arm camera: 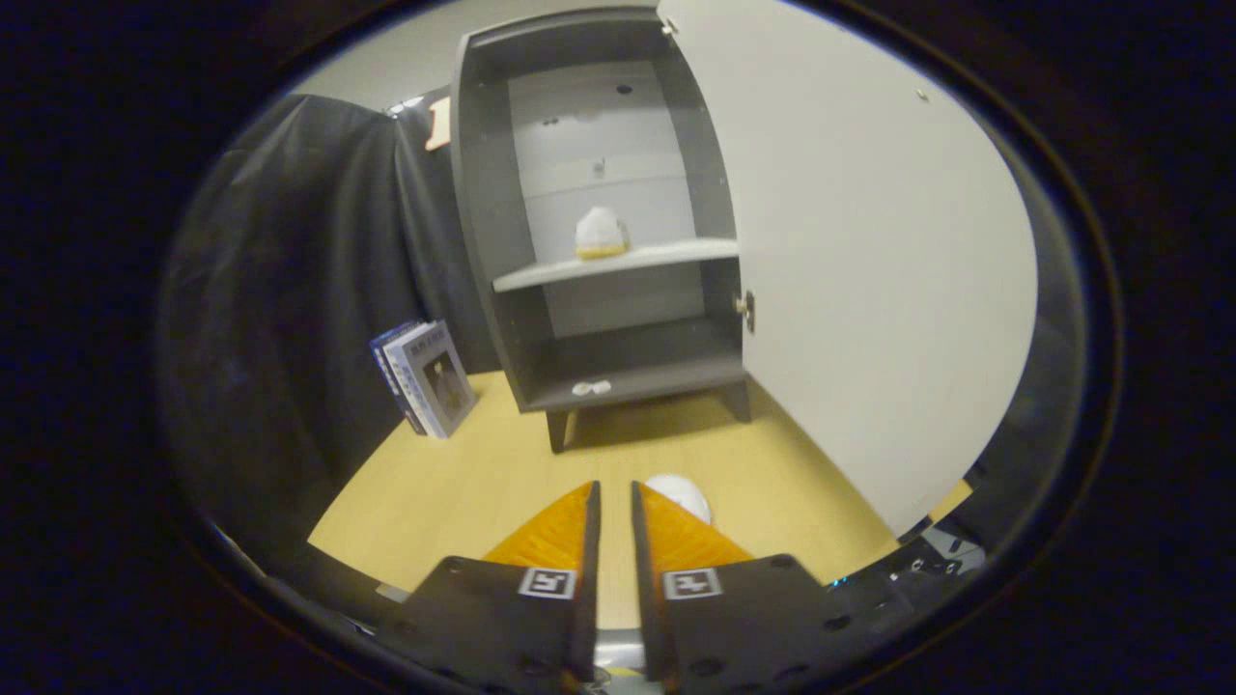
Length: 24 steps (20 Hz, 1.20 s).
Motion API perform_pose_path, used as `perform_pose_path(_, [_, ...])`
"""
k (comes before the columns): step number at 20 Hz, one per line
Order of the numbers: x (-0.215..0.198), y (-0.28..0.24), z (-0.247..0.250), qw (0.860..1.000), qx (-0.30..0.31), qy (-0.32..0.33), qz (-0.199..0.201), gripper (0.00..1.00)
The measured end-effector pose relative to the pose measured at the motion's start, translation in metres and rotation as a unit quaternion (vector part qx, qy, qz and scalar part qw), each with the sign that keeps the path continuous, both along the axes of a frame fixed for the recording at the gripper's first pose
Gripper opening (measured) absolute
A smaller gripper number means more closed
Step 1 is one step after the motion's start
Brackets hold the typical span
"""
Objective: Open the shoe cabinet door, grab the shoes and put them into the shoe cabinet, then close the shoe cabinet door.
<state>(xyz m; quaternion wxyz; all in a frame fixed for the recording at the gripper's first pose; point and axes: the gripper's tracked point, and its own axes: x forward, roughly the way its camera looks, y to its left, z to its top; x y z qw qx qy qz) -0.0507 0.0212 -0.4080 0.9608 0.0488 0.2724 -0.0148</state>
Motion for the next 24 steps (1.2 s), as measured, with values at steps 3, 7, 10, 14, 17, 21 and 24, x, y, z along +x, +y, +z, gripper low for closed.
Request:
perform_pose_path(3, [0.001,-0.003,-0.065,0.998,0.004,0.061,-0.009,0.31])
perform_pose_path(7, [-0.003,-0.008,-0.123,0.993,0.004,0.119,-0.023,0.41])
perform_pose_path(10, [0.001,-0.013,-0.146,0.989,0.005,0.141,-0.036,0.41])
perform_pose_path(14, [0.011,-0.011,-0.163,0.988,-0.009,0.150,-0.029,0.40])
perform_pose_path(17, [0.024,-0.010,-0.172,0.990,-0.004,0.135,-0.033,0.41])
perform_pose_path(21, [0.043,-0.010,-0.177,0.995,0.001,0.092,-0.026,0.40])
perform_pose_path(24, [0.045,-0.011,-0.173,0.998,-0.017,0.060,-0.025,0.39])
